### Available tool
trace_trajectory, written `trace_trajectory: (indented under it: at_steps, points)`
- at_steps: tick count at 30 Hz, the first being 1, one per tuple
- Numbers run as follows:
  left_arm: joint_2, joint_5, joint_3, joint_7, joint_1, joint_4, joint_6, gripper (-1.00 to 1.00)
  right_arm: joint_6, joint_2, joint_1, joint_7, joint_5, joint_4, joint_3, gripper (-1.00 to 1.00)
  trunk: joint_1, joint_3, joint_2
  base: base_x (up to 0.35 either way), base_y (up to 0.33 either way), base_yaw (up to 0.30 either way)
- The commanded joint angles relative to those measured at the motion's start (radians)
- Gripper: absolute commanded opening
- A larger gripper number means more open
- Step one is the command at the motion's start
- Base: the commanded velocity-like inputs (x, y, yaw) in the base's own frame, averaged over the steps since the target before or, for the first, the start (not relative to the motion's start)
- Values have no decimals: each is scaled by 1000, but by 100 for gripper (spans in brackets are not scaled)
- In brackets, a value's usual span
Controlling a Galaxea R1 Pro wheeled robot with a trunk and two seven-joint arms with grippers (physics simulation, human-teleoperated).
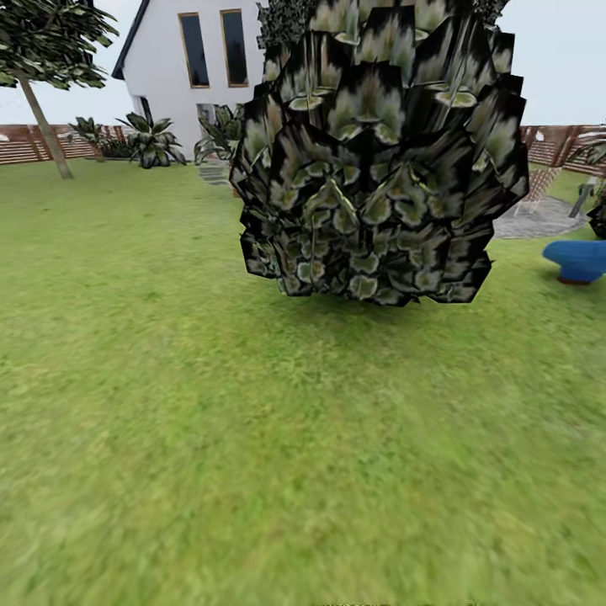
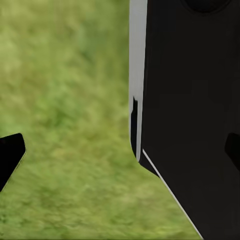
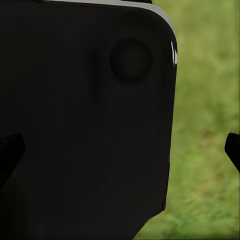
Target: Take the three Easter eggs out of the wicker basket on the lawn in the garden, then place them on the lawn next to a single tree (choose any tree) so that all three eggs are next to the same tree and none are left in the basket.
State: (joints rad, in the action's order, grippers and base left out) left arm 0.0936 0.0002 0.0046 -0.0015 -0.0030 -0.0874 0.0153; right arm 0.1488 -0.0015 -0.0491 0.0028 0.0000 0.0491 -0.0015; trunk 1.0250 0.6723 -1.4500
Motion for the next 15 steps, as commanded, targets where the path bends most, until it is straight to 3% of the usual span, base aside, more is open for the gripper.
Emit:
trace_trajectory:
  at_steps: [1,15]
  points:
    - [0,-1,0,0,0,0,0,100,0,0,0,0,0,0,0,100,0,1,0,0,0,-281]
    - [0,0,0,0,0,0,0,100,0,0,0,0,0,0,0,100,0,8,0,0,0,-281]
